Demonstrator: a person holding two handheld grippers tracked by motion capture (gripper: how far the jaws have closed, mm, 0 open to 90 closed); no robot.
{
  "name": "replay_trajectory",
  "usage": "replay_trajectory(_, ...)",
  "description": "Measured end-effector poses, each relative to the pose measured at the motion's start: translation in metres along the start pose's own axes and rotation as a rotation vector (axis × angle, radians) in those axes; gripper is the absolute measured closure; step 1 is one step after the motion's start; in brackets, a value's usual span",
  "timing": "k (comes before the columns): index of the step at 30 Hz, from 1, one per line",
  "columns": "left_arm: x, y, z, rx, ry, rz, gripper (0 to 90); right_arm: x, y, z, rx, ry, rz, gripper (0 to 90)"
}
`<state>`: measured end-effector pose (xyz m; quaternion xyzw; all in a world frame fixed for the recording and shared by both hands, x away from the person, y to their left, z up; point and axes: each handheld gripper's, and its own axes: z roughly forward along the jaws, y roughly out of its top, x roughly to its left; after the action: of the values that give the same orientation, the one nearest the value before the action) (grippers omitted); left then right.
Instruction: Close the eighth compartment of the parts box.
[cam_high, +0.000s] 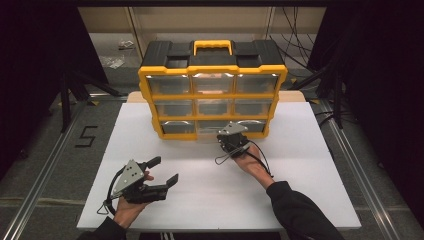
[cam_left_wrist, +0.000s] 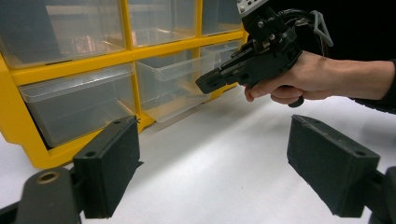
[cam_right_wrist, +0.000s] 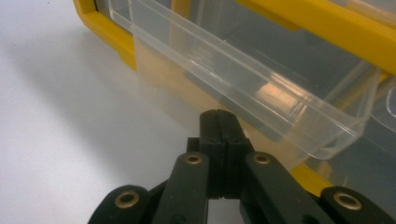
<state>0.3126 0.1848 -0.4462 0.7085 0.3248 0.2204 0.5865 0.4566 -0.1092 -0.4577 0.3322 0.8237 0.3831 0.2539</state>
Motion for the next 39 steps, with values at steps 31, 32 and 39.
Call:
replay_trajectory(31, 0.000, 0.000, 0.000, 0.001, 0.003, -0.001, 16.8, -0.009, 0.000, 0.000, -0.014, -0.029, 0.010, 90.0)
replay_trajectory(32, 0.000, 0.000, 0.000, 0.000, 0.003, -0.001, 16.8, -0.009, 0.000, 0.000, -0.013, -0.028, 0.010, 90.0)
replay_trajectory(39, 0.000, 0.000, 0.000, 0.000, 0.005, -0.002, 16.8, -0.011, -0.001, 0.002, -0.017, -0.034, 0.017, 90.0)
